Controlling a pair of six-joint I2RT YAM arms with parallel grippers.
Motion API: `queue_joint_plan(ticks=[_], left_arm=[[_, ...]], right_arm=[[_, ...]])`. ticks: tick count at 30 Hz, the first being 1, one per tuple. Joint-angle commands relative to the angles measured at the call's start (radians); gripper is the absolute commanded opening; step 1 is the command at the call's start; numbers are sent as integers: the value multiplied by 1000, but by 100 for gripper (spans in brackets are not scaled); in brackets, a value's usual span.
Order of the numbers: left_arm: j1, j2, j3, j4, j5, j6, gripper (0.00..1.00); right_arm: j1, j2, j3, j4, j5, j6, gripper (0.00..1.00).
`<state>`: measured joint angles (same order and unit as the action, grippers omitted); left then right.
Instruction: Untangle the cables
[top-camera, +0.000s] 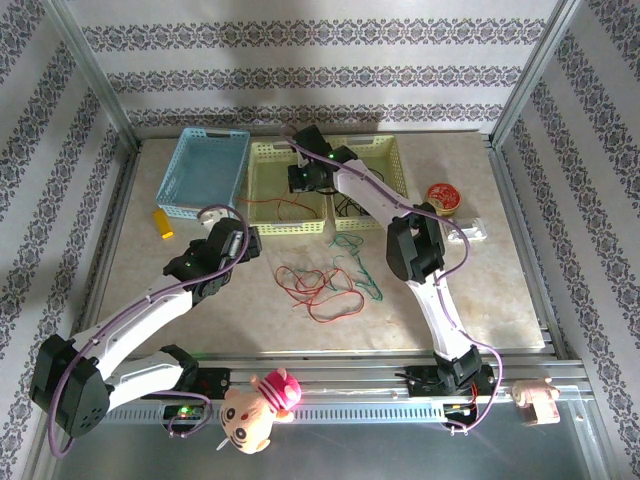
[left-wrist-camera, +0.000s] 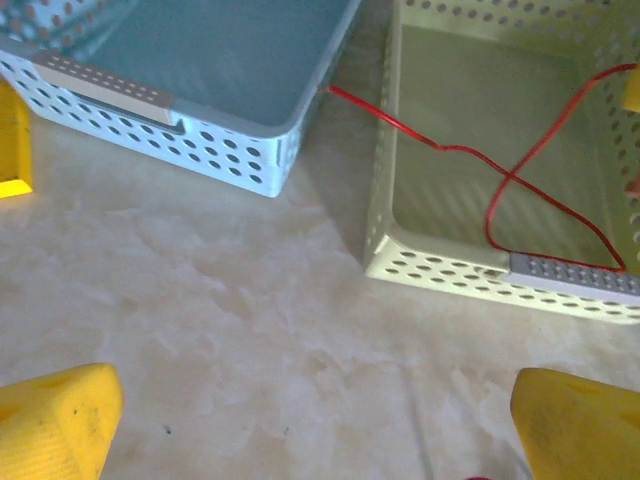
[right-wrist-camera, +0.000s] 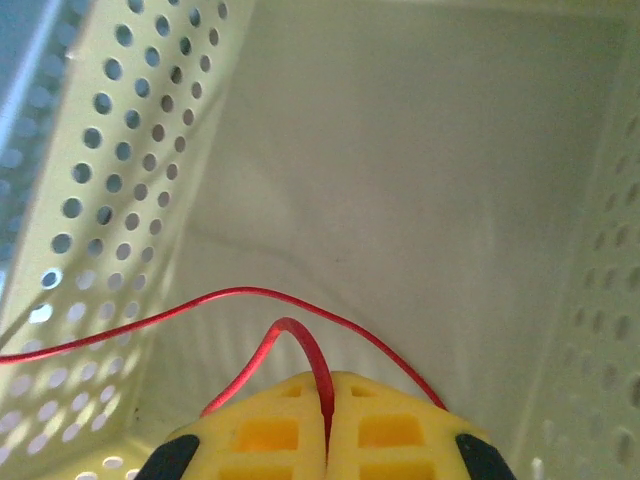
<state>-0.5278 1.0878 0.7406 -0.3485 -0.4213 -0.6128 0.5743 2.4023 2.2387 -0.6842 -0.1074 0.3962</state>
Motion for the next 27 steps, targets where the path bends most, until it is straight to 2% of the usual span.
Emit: queue_joint_plan(ticks=[1, 4, 6, 7, 8, 9, 11, 12, 16, 19, 24, 27], left_arm=[[7, -2, 5, 44, 52, 27, 99], [8, -7, 4, 39, 54, 25, 99], [8, -9, 8, 36, 48, 28, 99], [7, -10, 12, 33, 43, 31, 99], [6, -11, 17, 30, 38, 37, 99], [7, -11, 22, 25, 30, 40, 99], [7, -12, 30, 17, 9, 48, 99], [7, -16, 31, 19, 5, 52, 99], [8, -9, 36, 30, 14, 92, 99], [5, 13, 39, 46, 66, 128, 99], [-36, 74, 26, 125, 263, 236, 100], [-97, 161, 40, 137, 416, 303, 98]], right_arm=[[4, 64, 70, -43, -24, 57, 0], [9, 110, 111, -60, -20, 64, 1], [10, 132, 135, -65, -9, 61, 7], [9, 146, 159, -76, 0, 60, 19], [9, 154, 185, -89, 16, 59, 36], [10, 150, 198, -91, 29, 52, 45], [12, 106, 186, -64, 61, 28, 60], [13, 73, 161, -37, 77, 18, 63], [13, -125, -40, 146, 121, -15, 66], [12, -274, -218, 261, 155, -19, 67], [-8, -550, -606, 443, 205, 23, 67], [-43, -719, -865, 525, 228, 92, 67]])
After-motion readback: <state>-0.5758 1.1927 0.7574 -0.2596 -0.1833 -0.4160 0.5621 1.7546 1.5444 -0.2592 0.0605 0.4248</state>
